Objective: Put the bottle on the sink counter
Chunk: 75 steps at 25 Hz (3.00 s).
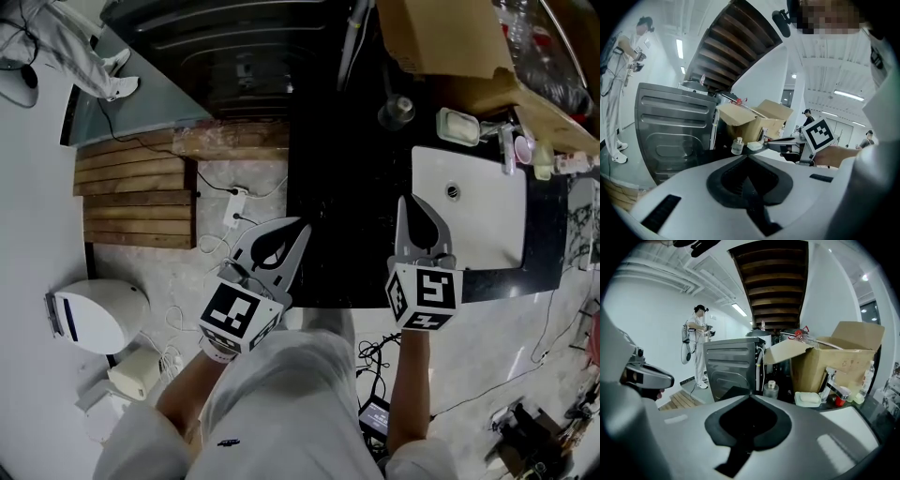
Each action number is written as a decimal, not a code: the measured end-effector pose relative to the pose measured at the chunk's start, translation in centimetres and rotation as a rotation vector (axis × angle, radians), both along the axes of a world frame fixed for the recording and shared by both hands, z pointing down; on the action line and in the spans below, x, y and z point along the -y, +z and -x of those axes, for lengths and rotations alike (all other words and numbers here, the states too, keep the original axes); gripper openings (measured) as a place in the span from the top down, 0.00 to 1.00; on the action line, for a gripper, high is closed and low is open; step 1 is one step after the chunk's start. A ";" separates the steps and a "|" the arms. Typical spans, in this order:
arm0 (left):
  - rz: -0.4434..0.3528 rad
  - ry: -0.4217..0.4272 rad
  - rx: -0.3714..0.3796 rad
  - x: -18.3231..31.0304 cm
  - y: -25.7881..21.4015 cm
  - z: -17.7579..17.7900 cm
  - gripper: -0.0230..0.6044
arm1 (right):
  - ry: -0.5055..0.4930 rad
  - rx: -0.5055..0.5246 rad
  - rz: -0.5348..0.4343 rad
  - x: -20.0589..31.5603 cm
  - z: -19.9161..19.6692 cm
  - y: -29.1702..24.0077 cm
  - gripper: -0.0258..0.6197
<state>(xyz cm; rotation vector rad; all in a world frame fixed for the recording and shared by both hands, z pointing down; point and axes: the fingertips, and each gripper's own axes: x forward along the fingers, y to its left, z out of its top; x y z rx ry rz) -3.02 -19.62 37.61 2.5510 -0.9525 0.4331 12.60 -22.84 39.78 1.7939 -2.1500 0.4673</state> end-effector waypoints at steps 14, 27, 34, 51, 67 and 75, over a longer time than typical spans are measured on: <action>-0.052 0.000 -0.034 -4.6 -4.5 4.5 0.95 | -0.004 0.010 -0.104 -7.6 2.7 -7.2 0.94; -0.116 0.017 -0.082 -7.2 -8.5 6.5 0.95 | 0.076 -0.012 -0.253 -14.3 2.4 -12.4 0.94; -0.118 0.022 -0.095 -8.3 -8.7 7.4 0.95 | 0.116 -0.014 -0.288 -16.4 2.6 -14.0 0.94; -0.145 0.054 -0.097 -8.8 -9.9 7.6 0.95 | 0.087 -0.020 -0.295 -17.3 5.3 -13.8 0.94; -0.135 0.074 -0.103 -9.5 -9.7 7.4 0.95 | 0.035 -0.019 -0.261 -18.5 6.4 -12.8 0.94; -0.127 0.090 -0.106 -10.3 -9.6 7.4 0.95 | 0.018 -0.028 -0.244 -18.9 6.9 -12.7 0.94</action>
